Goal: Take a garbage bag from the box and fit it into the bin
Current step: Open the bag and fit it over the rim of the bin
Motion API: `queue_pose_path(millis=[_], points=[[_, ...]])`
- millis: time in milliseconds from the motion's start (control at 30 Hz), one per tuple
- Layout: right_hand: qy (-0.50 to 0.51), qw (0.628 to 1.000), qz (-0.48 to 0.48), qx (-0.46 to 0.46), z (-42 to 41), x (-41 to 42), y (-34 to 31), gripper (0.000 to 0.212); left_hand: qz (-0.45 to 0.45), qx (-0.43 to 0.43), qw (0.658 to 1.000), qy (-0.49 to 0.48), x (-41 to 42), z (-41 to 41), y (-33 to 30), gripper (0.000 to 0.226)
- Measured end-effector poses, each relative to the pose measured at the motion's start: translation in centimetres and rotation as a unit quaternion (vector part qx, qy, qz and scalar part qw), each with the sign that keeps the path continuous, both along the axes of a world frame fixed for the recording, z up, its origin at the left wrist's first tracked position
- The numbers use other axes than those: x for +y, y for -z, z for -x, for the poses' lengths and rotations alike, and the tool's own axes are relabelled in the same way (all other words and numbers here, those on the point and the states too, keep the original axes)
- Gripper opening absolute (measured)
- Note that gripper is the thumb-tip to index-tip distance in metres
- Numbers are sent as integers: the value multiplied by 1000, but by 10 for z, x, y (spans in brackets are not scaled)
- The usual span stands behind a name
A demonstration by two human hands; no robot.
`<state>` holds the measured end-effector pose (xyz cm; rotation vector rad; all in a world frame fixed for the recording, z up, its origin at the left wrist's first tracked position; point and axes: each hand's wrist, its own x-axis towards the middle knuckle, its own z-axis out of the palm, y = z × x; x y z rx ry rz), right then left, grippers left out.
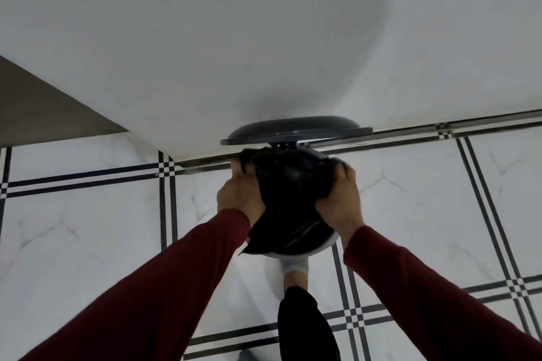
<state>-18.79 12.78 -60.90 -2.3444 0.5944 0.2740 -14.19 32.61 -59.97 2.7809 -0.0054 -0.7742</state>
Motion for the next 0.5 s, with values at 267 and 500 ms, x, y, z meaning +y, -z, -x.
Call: queue_pose_path(millis=[267, 500], points=[[-247, 957, 142, 53, 39, -10, 24, 77, -38, -5, 988, 151, 19, 9, 27, 91], [-78, 996, 24, 38, 16, -12, 23, 76, 13, 98, 993, 68, 8, -1, 22, 66]])
